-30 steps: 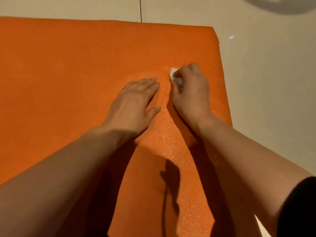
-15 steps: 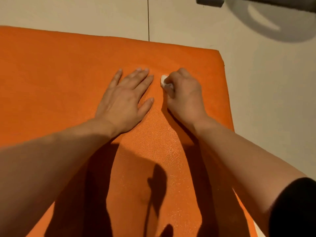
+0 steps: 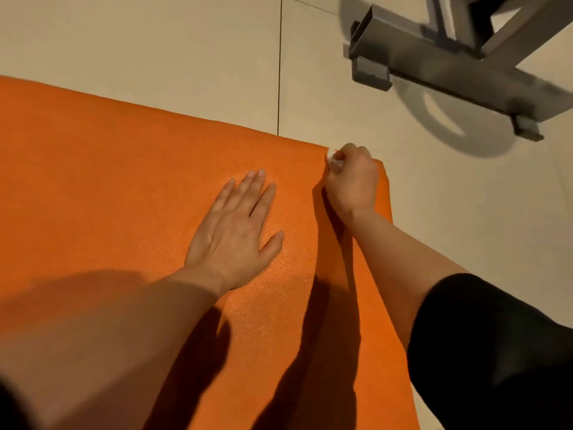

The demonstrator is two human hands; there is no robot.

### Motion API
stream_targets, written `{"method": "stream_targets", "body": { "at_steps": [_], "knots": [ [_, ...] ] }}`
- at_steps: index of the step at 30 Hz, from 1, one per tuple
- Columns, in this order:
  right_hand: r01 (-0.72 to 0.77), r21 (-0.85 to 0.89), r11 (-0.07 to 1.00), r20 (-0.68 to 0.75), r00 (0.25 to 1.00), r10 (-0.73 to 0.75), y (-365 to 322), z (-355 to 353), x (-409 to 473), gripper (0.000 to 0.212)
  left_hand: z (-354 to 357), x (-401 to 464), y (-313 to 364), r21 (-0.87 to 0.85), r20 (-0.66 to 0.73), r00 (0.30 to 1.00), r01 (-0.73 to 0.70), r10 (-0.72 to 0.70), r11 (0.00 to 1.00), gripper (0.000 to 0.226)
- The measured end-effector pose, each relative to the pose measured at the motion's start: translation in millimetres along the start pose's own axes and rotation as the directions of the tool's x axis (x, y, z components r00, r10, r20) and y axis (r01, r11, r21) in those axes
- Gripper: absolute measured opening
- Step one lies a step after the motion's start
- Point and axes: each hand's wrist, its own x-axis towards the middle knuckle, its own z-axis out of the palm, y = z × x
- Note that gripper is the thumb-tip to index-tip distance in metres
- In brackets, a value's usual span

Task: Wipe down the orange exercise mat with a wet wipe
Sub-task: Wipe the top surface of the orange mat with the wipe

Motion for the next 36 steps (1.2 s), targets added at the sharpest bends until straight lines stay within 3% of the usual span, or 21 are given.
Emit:
{"method": "stream_targets", "body": {
  "at_steps": [2, 3, 5, 8, 9, 13, 15, 17, 20, 22, 27, 29, 34, 36],
  "knots": [
    [-0.191, -0.013, 0.982, -0.069, 0.979, 0.190, 10.1, -4.7, 13.9, 0.018, 1.5, 1.5, -0.9, -0.012, -0.002, 1.000, -0.002, 0.002, 1.000, 0.075],
    [-0.213, -0.012, 0.977, -0.080, 0.974, 0.211, 4.0, -1.1, 13.1, 0.018, 2.3, 1.9, -1.3, -0.015, -0.003, 1.000, 0.003, -0.003, 1.000, 0.075],
    [-0.124, 0.010, 0.992, -0.050, 0.991, 0.124, -21.3, 13.4, 5.0, 0.019, 3.2, 1.2, -1.0, -0.024, -0.008, 1.000, 0.011, -0.012, 1.000, 0.076],
    [0.133, 0.042, 0.990, 0.040, 0.990, -0.134, -38.2, 22.3, 3.5, 0.020, 0.8, 2.7, 1.2, -0.024, 0.013, 1.000, 0.016, -0.016, 1.000, 0.078],
    [0.148, 0.016, 0.989, 0.059, 0.987, -0.149, -34.5, 19.7, 10.4, 0.021, -0.5, 3.8, 0.5, -0.024, 0.024, 1.000, 0.013, -0.012, 1.000, 0.078],
    [-0.153, -0.019, 0.988, -0.018, 0.988, 0.153, -9.5, 7.0, 30.2, 0.017, -16.2, 6.9, -13.6, -0.136, 0.127, 0.991, -0.027, 0.044, 0.990, 0.072],
    [-0.196, -0.007, 0.981, -0.008, 0.981, 0.195, -24.9, 15.3, 25.7, 0.015, -31.4, 7.4, -27.8, -0.104, 0.073, 0.997, -0.019, 0.026, 0.994, 0.070],
    [-0.105, 0.039, 0.994, 0.057, 0.993, 0.102, -59.9, 30.9, 20.3, 0.014, -45.8, 8.0, -45.8, 0.022, 0.048, 0.997, 0.067, -0.068, 0.998, 0.074],
    [0.127, 0.083, 0.988, 0.161, 0.977, -0.139, -104.0, 46.7, 10.4, 0.017, -52.7, 10.5, -61.3, 0.140, 0.240, 0.946, 0.188, -0.218, 0.972, 0.084],
    [0.188, 0.038, 0.981, 0.186, 0.964, -0.192, -101.2, 42.8, 10.8, 0.017, -50.8, 12.9, -59.4, 0.142, 0.299, 0.922, 0.211, -0.245, 0.967, 0.084],
    [-0.125, -0.050, 0.991, 0.022, 0.992, 0.126, -40.5, 11.5, 19.6, 0.013, -53.5, 18.6, -52.0, 0.182, 0.338, 0.900, 0.223, -0.274, 0.958, 0.084],
    [-0.148, -0.033, 0.988, 0.027, 0.988, 0.149, -54.0, 18.3, 13.7, 0.012, -53.5, 19.6, -52.7, 0.194, 0.343, 0.896, 0.226, -0.281, 0.955, 0.084],
    [0.142, 0.014, 0.990, 0.159, 0.977, -0.143, -98.7, 41.5, -5.0, 0.018, -55.0, 19.2, -53.0, 0.156, 0.346, 0.898, 0.230, -0.272, 0.960, 0.084],
    [0.147, -0.043, 0.988, 0.168, 0.976, -0.138, -79.5, 29.6, 0.9, 0.017, -56.6, 19.0, -53.2, 0.144, 0.361, 0.894, 0.228, -0.266, 0.963, 0.085]
  ]
}}
